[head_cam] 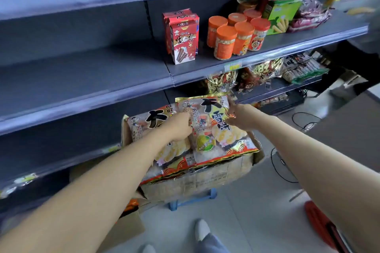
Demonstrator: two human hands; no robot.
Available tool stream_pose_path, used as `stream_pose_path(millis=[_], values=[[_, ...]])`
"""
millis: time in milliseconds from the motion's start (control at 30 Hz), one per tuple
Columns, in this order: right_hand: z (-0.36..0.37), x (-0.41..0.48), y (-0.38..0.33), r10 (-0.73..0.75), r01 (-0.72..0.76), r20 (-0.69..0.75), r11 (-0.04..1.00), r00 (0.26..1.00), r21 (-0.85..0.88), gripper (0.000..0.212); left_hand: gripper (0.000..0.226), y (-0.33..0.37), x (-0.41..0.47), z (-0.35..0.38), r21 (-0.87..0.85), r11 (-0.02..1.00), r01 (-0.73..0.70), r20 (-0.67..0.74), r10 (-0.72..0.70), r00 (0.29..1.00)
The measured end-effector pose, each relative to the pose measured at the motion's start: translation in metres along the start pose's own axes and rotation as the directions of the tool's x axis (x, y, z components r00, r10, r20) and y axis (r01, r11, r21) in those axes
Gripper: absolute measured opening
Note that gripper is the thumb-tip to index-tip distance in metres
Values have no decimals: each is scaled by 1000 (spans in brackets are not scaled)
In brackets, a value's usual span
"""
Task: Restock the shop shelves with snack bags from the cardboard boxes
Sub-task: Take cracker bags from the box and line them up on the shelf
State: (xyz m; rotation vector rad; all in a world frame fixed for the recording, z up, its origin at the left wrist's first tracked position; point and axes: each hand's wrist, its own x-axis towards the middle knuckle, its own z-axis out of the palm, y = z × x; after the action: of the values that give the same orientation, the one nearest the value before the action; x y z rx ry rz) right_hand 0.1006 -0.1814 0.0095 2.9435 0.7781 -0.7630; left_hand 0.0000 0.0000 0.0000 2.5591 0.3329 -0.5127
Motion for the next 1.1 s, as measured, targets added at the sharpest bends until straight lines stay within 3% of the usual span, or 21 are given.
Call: stream_pose_path(millis=[67, 133, 233, 300, 400, 667, 867, 1100], values=[[8, 12, 9, 62, -65, 78, 997, 995, 49, 53, 10, 0, 12, 9, -95, 991, 97, 33, -94, 995], [17, 19, 13, 113, -132, 140, 982, 984, 133, 56, 22, -1, 22, 19, -241, 946, 216, 107, -195, 975], [32, 40, 20, 143, -204, 223, 939, 964, 277, 50, 17, 1, 33, 27, -482, 810, 335, 130, -312, 941], [39, 49, 24, 177, -274, 277, 889, 945, 367, 57, 7, 3, 37, 28, -620, 695, 364, 130, -367, 921], [52, 67, 34, 216, -333, 266, 759, 939, 560, 80, 35, 8, 43, 27, -712, 577, 400, 178, -403, 898], [12, 39, 15, 285, -321, 173, 640, 943, 698, 75, 53, 14, 33, 6, -716, 609, 342, 86, -409, 909], [-40, -11, -45, 258, -114, -69, 630, 964, 768, 67, 49, 7, -15, -58, -695, 702, 155, -172, -372, 912], [-92, -70, -188, 193, 145, -363, 676, 912, 723, 69, 32, -56, -124, -148, -677, 733, -63, -504, -399, 766]])
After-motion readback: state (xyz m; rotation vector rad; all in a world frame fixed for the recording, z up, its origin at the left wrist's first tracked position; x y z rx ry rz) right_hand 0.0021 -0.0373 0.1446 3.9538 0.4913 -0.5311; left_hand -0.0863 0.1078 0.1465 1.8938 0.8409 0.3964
